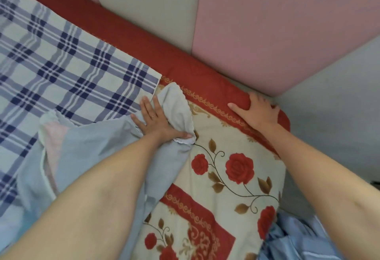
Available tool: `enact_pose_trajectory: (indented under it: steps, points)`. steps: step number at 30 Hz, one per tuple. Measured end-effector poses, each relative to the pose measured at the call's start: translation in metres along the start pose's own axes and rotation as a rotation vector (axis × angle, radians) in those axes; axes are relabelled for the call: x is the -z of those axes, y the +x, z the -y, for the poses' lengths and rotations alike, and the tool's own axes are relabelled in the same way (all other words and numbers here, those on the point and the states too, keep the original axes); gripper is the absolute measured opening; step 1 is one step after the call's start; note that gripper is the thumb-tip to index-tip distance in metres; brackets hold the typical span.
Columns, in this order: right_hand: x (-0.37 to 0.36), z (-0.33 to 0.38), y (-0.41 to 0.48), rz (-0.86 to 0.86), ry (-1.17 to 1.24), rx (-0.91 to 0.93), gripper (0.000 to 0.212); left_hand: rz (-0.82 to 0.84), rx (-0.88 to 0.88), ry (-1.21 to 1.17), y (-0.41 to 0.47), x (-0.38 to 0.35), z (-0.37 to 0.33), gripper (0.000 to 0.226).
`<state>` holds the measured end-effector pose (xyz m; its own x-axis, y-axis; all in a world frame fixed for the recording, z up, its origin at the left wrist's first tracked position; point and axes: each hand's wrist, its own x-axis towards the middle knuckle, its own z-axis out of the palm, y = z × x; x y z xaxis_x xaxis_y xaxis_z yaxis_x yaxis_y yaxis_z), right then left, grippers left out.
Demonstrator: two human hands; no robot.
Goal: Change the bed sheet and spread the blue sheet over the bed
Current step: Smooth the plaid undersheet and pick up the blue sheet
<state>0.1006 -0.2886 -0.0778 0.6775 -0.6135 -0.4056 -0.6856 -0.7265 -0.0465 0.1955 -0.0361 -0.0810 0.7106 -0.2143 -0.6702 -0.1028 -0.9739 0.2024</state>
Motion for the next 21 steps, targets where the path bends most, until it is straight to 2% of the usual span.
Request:
enact_pose_trajectory:
  steps: [3,8,10,12,14,16,18,20,21]
  points:
    - [0.002,0.002,0.006,0.046,0.067,-0.035,0.093,-0.01,0.008,0.006,-0.005,0.001,-0.002,0.165]
    - [0.005,0.004,0.014,0.101,0.24,0.063,0.06,-0.031,0.015,0.029,0.001,-0.002,-0.003,0.165]
    - [0.0,0.004,0.017,0.039,0.143,0.057,0.062,-0.033,0.016,0.023,0.001,-0.004,-0.001,0.165]
    - [-0.006,0.006,0.018,-0.059,0.043,-0.014,0.077,-0.039,0.014,0.025,-0.001,-0.003,-0.003,0.166]
    - [-0.01,0.0,0.008,-0.183,0.112,-0.147,0.079,-0.039,0.011,0.031,-0.001,-0.004,-0.003,0.166]
    - [-0.016,-0.021,-0.006,-0.243,0.331,-0.434,0.082,-0.048,-0.002,0.034,-0.002,-0.005,-0.002,0.166]
    - [-0.022,-0.045,-0.025,-0.061,0.761,-0.718,0.096,-0.051,-0.015,0.016,-0.002,-0.003,-0.001,0.166]
    - [-0.025,-0.061,-0.036,0.22,1.261,-0.75,0.088,-0.059,-0.027,0.018,-0.002,-0.005,0.0,0.166]
    - [-0.028,-0.064,-0.039,0.259,1.378,-0.721,0.083,-0.058,-0.027,0.024,-0.002,-0.006,0.001,0.167]
